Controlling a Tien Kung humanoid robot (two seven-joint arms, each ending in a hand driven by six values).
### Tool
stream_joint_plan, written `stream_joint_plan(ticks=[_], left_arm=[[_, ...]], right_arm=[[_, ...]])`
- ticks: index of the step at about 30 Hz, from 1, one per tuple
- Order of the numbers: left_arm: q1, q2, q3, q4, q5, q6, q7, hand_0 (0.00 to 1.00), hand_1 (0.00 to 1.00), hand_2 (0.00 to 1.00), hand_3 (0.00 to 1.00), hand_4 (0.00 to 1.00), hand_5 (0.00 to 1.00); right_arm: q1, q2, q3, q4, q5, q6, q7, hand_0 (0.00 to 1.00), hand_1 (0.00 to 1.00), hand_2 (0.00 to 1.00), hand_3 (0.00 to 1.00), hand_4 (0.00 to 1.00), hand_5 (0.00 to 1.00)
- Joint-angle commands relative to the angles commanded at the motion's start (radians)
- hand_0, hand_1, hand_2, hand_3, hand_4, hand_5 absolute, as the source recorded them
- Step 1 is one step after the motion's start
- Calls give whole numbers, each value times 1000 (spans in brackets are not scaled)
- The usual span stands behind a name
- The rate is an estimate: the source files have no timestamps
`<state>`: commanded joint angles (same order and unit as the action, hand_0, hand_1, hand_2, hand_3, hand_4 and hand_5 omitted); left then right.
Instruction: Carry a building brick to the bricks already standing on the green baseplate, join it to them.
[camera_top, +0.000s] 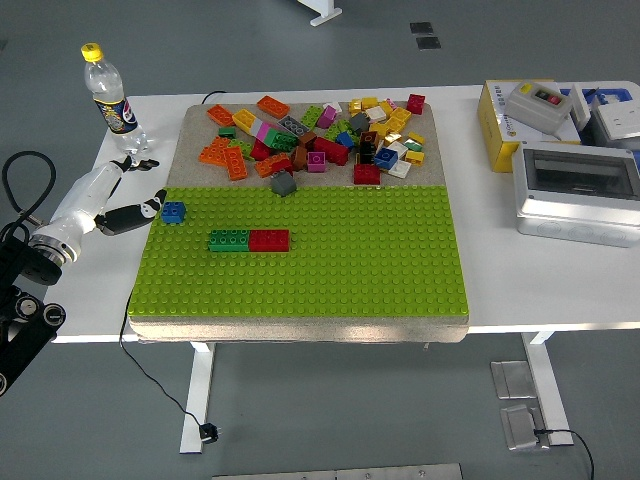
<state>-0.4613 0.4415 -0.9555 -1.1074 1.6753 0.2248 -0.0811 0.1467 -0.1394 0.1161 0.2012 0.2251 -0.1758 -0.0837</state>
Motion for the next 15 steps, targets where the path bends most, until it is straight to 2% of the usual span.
stream_joint_plan(ticks=[7,8,9,13,14,15], left_arm=[[-38,13,58,61,-15,25,-15,945,880,819,795,603,390],[-48,15,75,74,-12,27,-16,970,925,886,803,631,338],[-57,15,87,84,-9,29,-15,970,925,886,803,631,338],[-92,5,122,129,29,39,-2,970,925,886,803,631,338],[-98,0,125,140,43,45,4,998,934,904,840,670,293],[-106,-7,127,152,61,52,11,998,934,904,840,670,293]], right_arm=[[2,-3,3,2,-4,-1,1,732,727,782,748,416,897],[2,-3,2,2,-3,-1,1,733,726,782,747,416,897],[3,-3,2,2,-3,-1,1,733,726,782,747,416,897],[5,-5,0,3,-5,0,1,733,726,782,747,416,897],[6,-5,0,3,-5,0,1,732,724,781,747,416,898],[6,-5,0,3,-5,0,1,732,724,781,747,416,898]])
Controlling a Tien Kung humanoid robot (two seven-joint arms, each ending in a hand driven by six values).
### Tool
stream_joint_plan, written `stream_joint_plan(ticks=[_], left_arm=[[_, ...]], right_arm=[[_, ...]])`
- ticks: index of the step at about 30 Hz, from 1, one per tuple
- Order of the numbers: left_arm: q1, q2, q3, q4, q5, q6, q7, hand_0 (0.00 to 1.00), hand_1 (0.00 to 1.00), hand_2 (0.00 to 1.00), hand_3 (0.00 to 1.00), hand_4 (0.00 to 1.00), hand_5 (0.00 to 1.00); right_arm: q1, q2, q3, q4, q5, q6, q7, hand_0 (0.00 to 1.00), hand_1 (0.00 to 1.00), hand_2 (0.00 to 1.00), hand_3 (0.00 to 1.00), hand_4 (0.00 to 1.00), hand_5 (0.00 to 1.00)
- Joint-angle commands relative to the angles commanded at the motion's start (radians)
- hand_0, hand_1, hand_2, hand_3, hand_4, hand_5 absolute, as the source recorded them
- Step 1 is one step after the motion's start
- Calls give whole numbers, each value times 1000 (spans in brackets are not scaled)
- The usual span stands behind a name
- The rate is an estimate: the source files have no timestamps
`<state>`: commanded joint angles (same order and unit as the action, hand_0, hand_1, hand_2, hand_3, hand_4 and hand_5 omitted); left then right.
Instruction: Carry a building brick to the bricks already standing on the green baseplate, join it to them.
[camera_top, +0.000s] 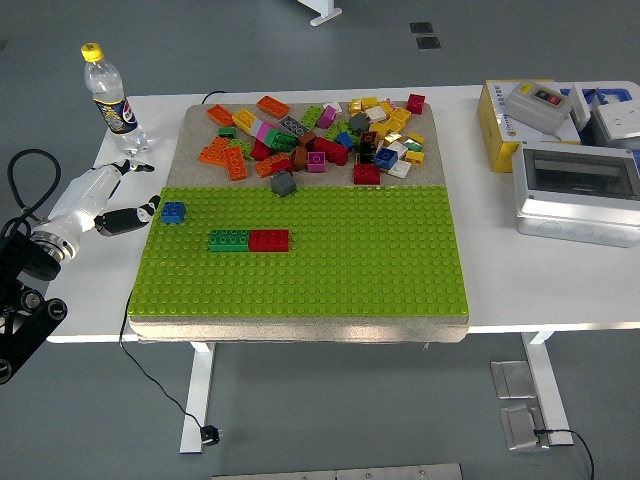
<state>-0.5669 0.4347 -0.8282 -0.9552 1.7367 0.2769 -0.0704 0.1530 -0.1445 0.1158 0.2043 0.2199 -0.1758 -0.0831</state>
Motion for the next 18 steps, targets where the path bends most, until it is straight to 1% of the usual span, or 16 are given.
stream_joint_plan(ticks=[3,9,11,18], left_arm=[[-16,-15,8,30,33,11,16,998,934,904,840,670,293],[-53,-41,45,87,54,11,33,998,939,913,854,675,281],[-65,-50,64,101,54,6,39,998,952,928,855,673,282],[-107,-79,138,152,48,-19,70,998,952,928,855,673,282]], right_arm=[[2,0,1,0,-1,0,0,732,724,781,747,416,898],[5,-1,2,0,-3,2,0,731,718,778,744,414,895],[6,-2,2,0,-3,2,0,731,718,778,744,414,895],[11,-3,-3,2,-1,2,1,731,718,778,744,414,895]])
